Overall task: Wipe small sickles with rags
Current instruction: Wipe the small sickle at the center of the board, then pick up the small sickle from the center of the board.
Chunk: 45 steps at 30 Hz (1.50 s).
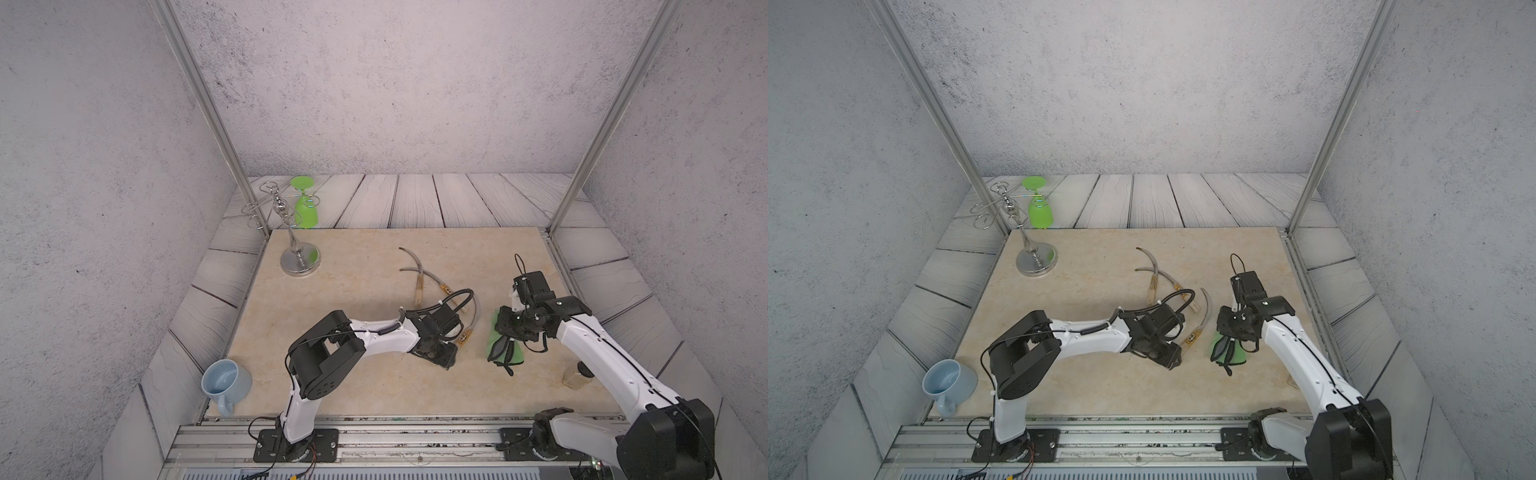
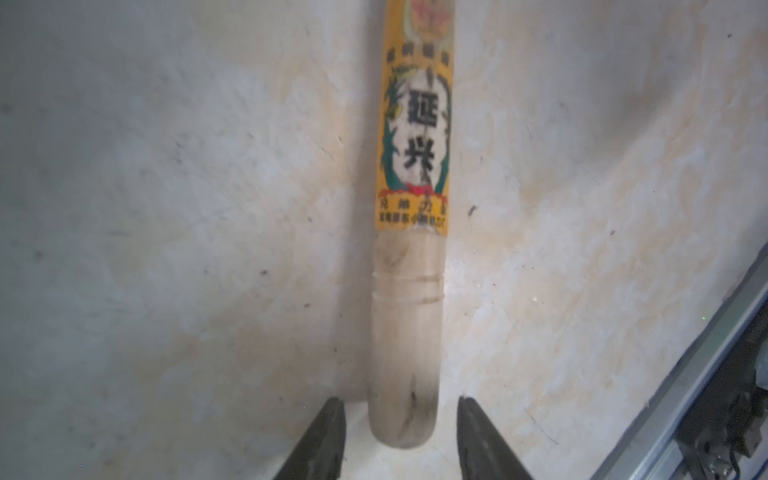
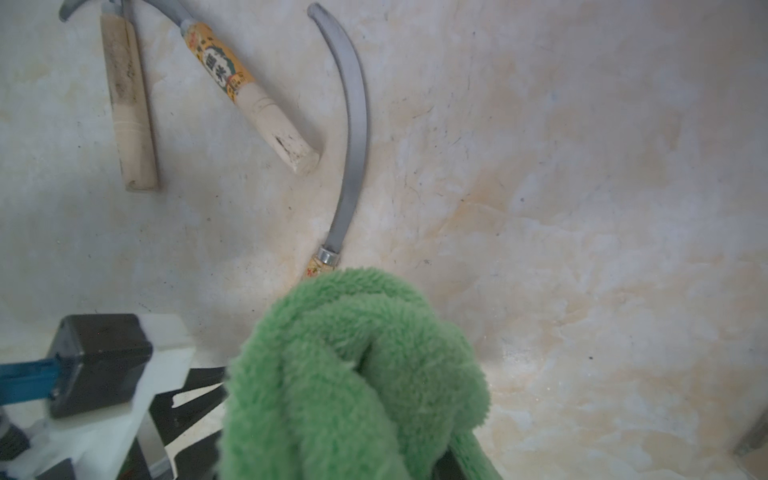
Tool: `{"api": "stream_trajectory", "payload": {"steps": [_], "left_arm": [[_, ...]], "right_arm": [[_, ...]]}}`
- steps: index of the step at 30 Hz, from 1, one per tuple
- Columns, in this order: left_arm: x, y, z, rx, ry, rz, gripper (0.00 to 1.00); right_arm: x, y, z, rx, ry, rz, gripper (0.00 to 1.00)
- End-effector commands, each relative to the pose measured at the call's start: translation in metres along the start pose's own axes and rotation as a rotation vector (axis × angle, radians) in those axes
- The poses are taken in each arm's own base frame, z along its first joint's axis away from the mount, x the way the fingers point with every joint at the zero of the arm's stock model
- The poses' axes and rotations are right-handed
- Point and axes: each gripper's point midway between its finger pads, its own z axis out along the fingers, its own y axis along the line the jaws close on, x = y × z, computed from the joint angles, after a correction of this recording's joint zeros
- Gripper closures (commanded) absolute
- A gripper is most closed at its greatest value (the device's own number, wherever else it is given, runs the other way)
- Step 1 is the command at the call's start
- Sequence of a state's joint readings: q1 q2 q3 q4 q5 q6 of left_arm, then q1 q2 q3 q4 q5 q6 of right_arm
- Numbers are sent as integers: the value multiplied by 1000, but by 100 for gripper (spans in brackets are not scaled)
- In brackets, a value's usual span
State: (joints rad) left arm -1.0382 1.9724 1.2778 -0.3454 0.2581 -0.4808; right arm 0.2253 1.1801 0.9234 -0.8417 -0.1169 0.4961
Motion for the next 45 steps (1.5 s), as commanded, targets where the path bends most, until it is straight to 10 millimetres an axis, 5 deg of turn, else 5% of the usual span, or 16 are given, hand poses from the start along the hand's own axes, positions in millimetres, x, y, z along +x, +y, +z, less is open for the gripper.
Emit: {"api": "stream_trajectory", "payload": {"steps": [1,19,24,29,31,39,45], "left_arm": [[-1,5,4,-35,47,20,52],[-44,3,32,-78,97,85,56],[-47,0,37,-60,97,85,66],[-50,-1,39,-54,92,81,96],[-52,-4,37,-46,81,85,100],[-73,-33,-5,71,-70,111,100],[-90,-59,-62,250,-243,94,100]], "right_arm": [[-2,-1,-13,-9,-21,-41,70],[-4,-11,-15,-58,-29,-21,69],[-3,-13,-14,-62,-30,-18,69],[-1,-14,-13,-66,-22,-12,69],[0,-15,-13,-64,-24,-10,69],[-3,-17,-19,-79,-64,15,69],[-12,-12,-29,-105,-108,20,70]]}}
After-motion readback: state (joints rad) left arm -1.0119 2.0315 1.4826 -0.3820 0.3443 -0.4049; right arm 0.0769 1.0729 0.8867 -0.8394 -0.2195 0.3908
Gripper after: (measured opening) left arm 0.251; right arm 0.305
